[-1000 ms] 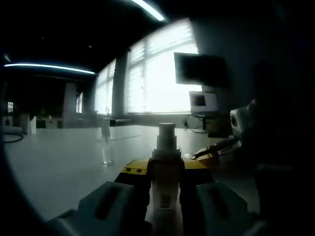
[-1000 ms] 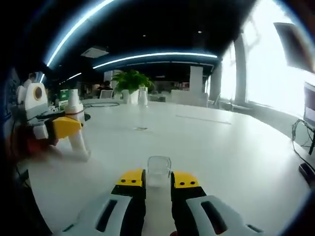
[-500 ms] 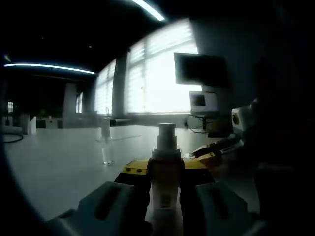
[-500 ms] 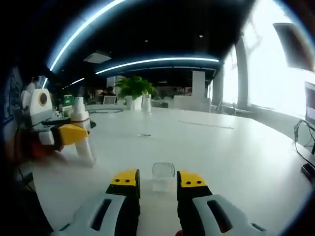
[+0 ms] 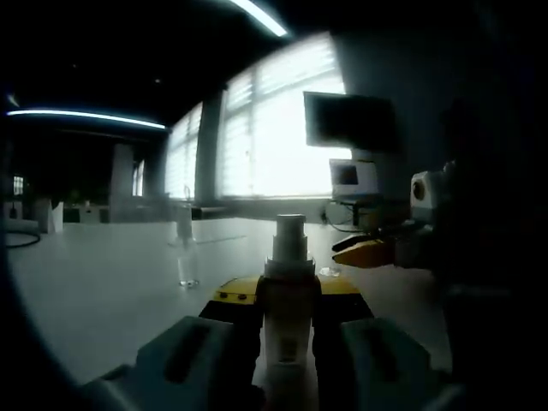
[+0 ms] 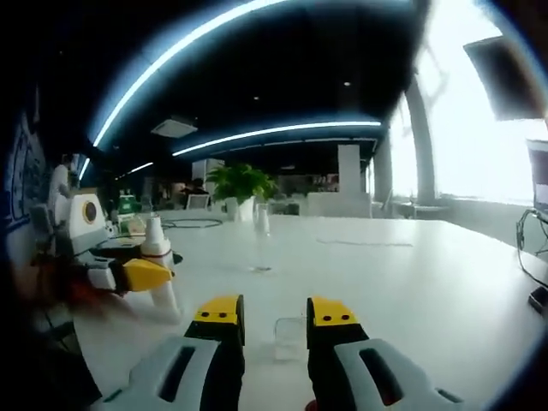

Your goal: Clamp pump bottle remove cover press pump head put on cover

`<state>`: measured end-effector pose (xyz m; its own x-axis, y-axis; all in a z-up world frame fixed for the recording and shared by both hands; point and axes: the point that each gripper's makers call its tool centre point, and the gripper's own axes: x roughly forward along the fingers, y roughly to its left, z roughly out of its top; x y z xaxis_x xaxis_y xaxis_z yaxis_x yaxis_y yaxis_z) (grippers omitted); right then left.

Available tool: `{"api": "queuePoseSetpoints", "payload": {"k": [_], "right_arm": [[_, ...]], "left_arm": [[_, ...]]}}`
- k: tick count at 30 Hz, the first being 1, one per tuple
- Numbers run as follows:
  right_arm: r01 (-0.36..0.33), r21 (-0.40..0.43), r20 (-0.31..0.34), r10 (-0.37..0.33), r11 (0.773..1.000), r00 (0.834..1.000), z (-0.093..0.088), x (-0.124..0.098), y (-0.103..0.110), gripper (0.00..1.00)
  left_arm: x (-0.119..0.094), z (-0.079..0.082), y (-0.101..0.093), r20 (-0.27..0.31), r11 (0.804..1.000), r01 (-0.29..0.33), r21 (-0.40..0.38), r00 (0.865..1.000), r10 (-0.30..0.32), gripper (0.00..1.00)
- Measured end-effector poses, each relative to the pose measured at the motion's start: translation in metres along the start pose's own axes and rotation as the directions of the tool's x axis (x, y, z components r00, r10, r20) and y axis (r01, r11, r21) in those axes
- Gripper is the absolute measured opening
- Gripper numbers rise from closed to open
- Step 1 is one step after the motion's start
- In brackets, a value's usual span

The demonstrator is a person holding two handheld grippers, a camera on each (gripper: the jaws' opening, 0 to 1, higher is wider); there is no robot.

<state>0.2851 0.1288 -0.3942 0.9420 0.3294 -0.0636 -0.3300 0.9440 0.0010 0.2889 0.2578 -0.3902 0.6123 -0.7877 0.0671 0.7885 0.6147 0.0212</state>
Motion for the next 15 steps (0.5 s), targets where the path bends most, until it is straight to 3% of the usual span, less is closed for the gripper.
{"api": "queuePoseSetpoints", "payload": {"k": [9, 15], "right_arm": [[-0.021, 0.009, 0.089, 0.020, 1.000, 0.996, 0.026, -0.012, 0.007, 0.23], [-0.044, -0.015, 0.124, 0.045, 0.999, 0.991, 0.027, -0.030, 0.013, 0.23]], "left_arm": [[0.000, 0.000, 0.000, 0.000, 1.000, 0.000, -0.007, 1.000, 0.000, 0.13], [0.001, 0.000, 0.000, 0.000, 1.000, 0.000, -0.006, 1.000, 0.000, 0.13]]}}
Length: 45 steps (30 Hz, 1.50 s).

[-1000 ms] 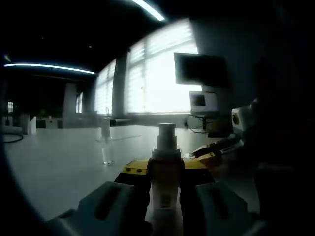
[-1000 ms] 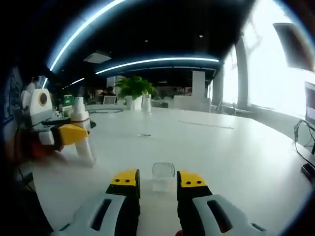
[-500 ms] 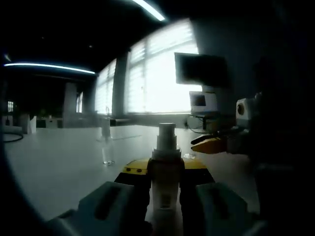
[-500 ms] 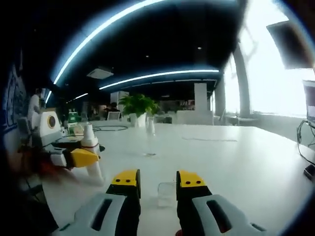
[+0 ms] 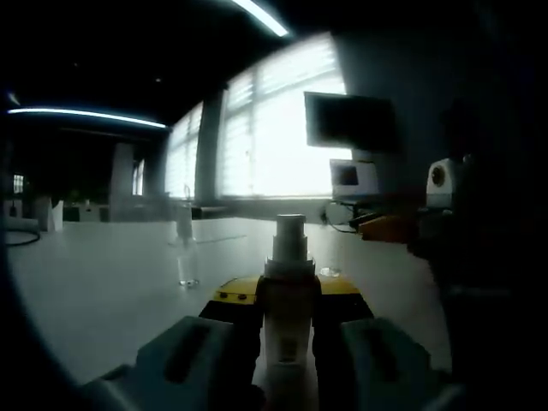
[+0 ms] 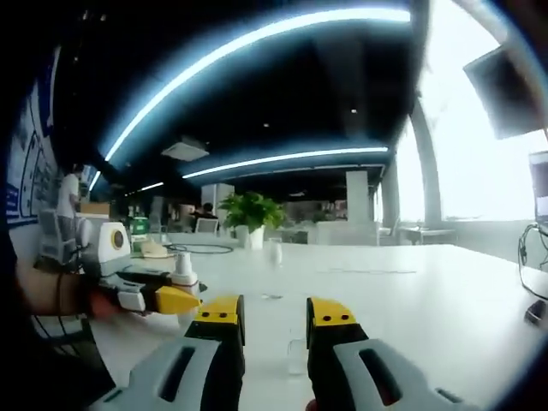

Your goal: Clamp pump bottle remove cover press pump head put on cover

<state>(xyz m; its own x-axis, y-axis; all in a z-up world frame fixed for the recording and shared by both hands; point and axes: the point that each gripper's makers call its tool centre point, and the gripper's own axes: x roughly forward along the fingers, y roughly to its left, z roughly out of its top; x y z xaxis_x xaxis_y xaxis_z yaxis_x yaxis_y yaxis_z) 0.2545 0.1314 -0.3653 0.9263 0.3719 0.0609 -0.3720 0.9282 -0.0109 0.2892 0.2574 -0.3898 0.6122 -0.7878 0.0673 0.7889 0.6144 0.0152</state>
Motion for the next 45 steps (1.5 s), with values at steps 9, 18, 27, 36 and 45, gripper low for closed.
{"api": "queuePoseSetpoints", "payload": {"k": [9, 18, 27, 36, 45], "right_arm": [[-0.017, -0.006, 0.019, 0.017, 1.000, 1.000, 0.003, -0.002, 0.000, 0.23], [-0.015, 0.009, 0.014, 0.015, 1.000, 1.000, 0.003, -0.002, -0.002, 0.22], [-0.036, 0.006, 0.022, 0.036, 0.999, 0.999, 0.006, -0.002, 0.004, 0.21], [-0.067, 0.013, 0.037, 0.066, 0.998, 0.997, 0.018, -0.002, 0.019, 0.20], [-0.119, -0.004, 0.043, 0.119, 0.993, 0.992, 0.037, 0.005, 0.031, 0.20]], "left_arm": [[0.000, 0.000, 0.001, 0.001, 1.000, -0.004, -0.004, 1.000, 0.004, 0.13], [0.000, 0.000, 0.003, 0.004, 1.000, -0.012, 0.018, 1.000, 0.012, 0.13], [0.000, 0.000, 0.004, 0.003, 1.000, -0.018, 0.010, 1.000, 0.018, 0.13], [0.000, 0.000, 0.002, 0.002, 1.000, -0.006, 0.004, 1.000, 0.006, 0.13], [0.000, 0.000, -0.005, -0.003, 1.000, 0.021, 0.001, 1.000, -0.021, 0.13]]}}
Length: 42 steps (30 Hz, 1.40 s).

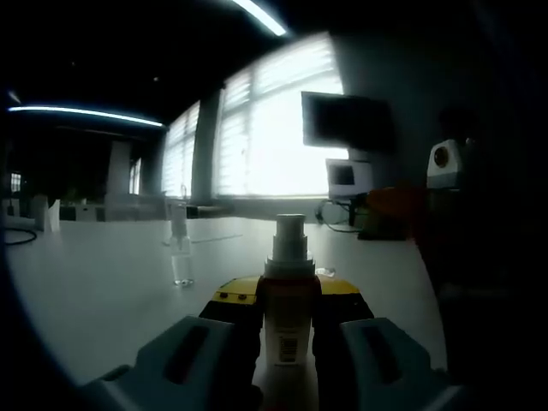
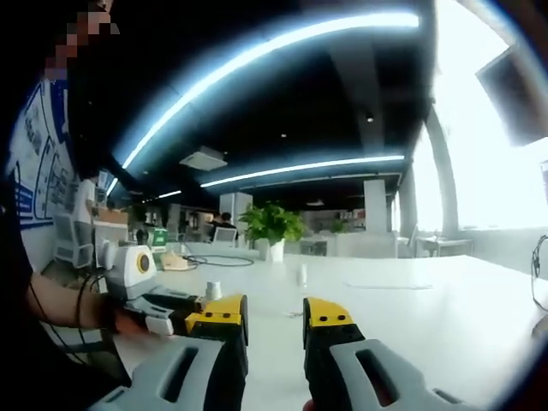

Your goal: Clamp pump bottle remove cover press pump head put on cover

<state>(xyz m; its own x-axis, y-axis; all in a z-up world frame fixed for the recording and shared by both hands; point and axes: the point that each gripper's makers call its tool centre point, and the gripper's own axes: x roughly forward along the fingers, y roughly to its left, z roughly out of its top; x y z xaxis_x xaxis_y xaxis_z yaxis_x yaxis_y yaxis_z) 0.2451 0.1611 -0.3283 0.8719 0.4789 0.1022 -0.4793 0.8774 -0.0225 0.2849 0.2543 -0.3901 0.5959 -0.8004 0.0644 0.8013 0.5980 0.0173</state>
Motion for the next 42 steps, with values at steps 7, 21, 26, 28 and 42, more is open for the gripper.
{"api": "queuePoseSetpoints", "payload": {"k": [7, 21, 26, 28, 42], "right_arm": [[-0.094, -0.115, -0.046, 0.089, 0.989, 0.995, 0.020, 0.016, 0.013, 0.19], [-0.366, -0.232, -0.251, 0.308, 0.901, 0.918, 0.045, 0.048, 0.046, 0.11], [-0.446, -0.380, -0.372, 0.307, 0.811, 0.876, 0.035, 0.058, 0.047, 0.11], [-0.491, -0.385, -0.412, 0.330, 0.781, 0.849, 0.027, 0.060, 0.054, 0.11], [-0.772, -0.381, -0.668, 0.426, 0.508, 0.610, 0.019, 0.058, 0.085, 0.04]], "left_arm": [[0.000, 0.000, -0.005, -0.003, 0.999, 0.035, -0.015, 0.999, -0.035, 0.13], [0.000, -0.002, -0.003, -0.009, 0.999, 0.031, -0.023, 0.999, -0.031, 0.13], [0.000, -0.001, -0.003, -0.008, 1.000, 0.025, -0.015, 1.000, -0.026, 0.13], [0.000, -0.001, -0.003, -0.007, 1.000, 0.027, -0.011, 1.000, -0.027, 0.13], [0.000, 0.000, -0.009, -0.002, 0.999, 0.041, 0.005, 0.999, -0.041, 0.13]]}}
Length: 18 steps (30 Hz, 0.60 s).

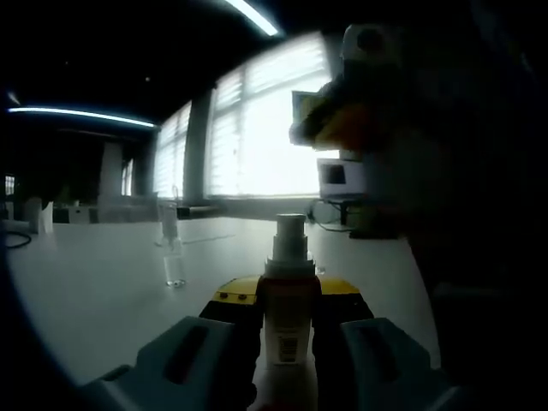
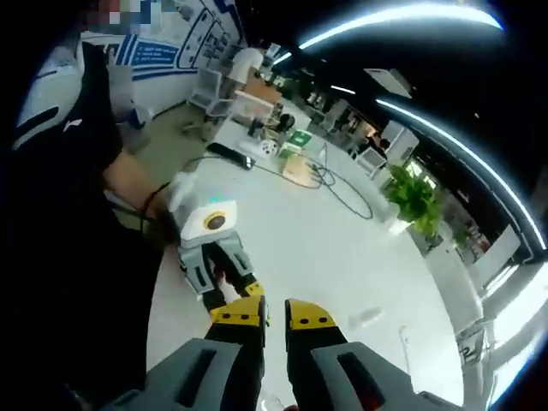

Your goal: Clamp pump bottle remove cover press pump head put on cover

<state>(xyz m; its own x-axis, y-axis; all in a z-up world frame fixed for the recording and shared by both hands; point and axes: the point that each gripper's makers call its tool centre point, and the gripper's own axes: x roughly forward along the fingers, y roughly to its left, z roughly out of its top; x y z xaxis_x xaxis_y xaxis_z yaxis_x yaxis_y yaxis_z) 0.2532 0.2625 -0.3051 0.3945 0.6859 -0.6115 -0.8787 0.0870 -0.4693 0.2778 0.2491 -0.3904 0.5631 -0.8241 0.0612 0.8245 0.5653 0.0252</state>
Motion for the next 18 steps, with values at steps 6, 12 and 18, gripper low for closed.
{"api": "queuePoseSetpoints", "payload": {"k": [6, 12, 18], "right_arm": [[-0.060, -0.064, -0.076, 0.055, 0.996, 0.996, -0.003, 0.006, -0.008, 0.01], [-0.150, -0.107, -0.163, 0.132, 0.983, 0.978, -0.008, 0.015, -0.004, 0.00], [-0.260, -0.114, -0.236, 0.228, 0.959, 0.945, -0.008, 0.019, 0.002, 0.00]], "left_arm": [[0.000, 0.000, 0.000, 0.001, 1.000, 0.000, 0.000, 1.000, 0.000, 0.13], [0.000, 0.000, 0.001, 0.000, 1.000, -0.001, -0.003, 1.000, 0.001, 0.13], [0.000, 0.000, -0.001, 0.002, 1.000, 0.002, 0.000, 1.000, -0.002, 0.13]]}}
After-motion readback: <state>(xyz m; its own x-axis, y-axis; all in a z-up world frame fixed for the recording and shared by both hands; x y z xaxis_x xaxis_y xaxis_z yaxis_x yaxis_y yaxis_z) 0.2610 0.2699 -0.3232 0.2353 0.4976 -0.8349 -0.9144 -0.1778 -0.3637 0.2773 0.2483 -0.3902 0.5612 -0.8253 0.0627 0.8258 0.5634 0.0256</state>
